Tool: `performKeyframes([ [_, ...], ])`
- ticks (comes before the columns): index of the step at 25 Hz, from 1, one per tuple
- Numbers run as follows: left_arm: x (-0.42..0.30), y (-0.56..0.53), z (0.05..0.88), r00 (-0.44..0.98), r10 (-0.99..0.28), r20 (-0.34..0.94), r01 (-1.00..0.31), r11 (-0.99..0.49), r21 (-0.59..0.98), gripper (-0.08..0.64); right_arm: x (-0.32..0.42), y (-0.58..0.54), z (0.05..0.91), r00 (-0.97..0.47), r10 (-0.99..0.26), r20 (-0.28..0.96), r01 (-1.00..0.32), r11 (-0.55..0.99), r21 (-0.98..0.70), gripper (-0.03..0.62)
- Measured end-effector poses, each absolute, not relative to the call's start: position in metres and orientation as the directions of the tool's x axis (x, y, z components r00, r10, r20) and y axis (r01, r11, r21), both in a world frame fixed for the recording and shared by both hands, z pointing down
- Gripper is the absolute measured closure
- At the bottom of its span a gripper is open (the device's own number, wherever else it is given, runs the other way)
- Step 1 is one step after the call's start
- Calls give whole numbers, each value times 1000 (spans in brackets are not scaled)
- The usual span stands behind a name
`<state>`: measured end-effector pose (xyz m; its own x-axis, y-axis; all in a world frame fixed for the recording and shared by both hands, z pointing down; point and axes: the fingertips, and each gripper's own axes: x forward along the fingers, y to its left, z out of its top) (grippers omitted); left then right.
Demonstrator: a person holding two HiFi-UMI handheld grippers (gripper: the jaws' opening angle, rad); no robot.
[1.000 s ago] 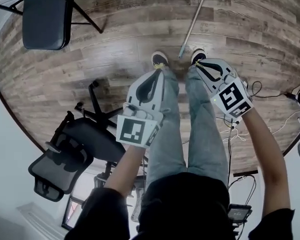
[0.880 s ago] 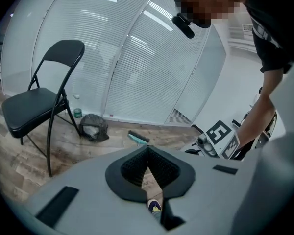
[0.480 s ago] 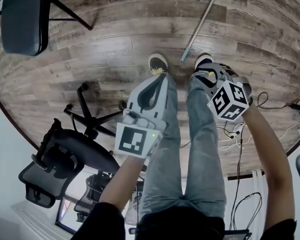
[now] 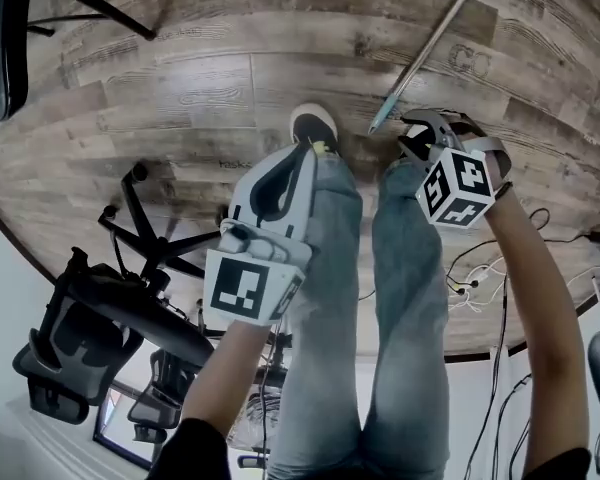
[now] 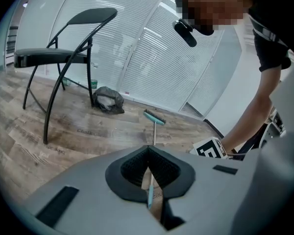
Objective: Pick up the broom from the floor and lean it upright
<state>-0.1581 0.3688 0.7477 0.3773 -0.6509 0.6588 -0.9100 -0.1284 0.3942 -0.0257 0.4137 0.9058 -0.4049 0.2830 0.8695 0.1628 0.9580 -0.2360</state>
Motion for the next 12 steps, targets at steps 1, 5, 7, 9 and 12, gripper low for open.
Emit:
performKeyframes([
  [1, -161, 371, 759, 376, -650, 660, -910, -124, 396, 546, -25, 417, 919, -394, 292, 872, 177, 955, -240, 448],
  [5, -174, 381, 794, 365, -654, 663, -914, -118, 387, 545, -23, 428, 968, -350, 315, 882, 263, 937, -230, 440],
  [7, -181, 383, 810, 356, -658, 664, -915, -101, 390, 546, -22, 435, 990, -323, 331, 887, 333, 917, -221, 439],
  [9, -188, 381, 825, 346, -663, 664, -916, -86, 391, 545, -17, 443, 1011, -280, 359, 890, 400, 887, -232, 439],
  [12, -196, 377, 842, 326, -675, 662, -921, -68, 384, 546, -14, 445, 1035, -240, 370, 897, 464, 856, -229, 439],
])
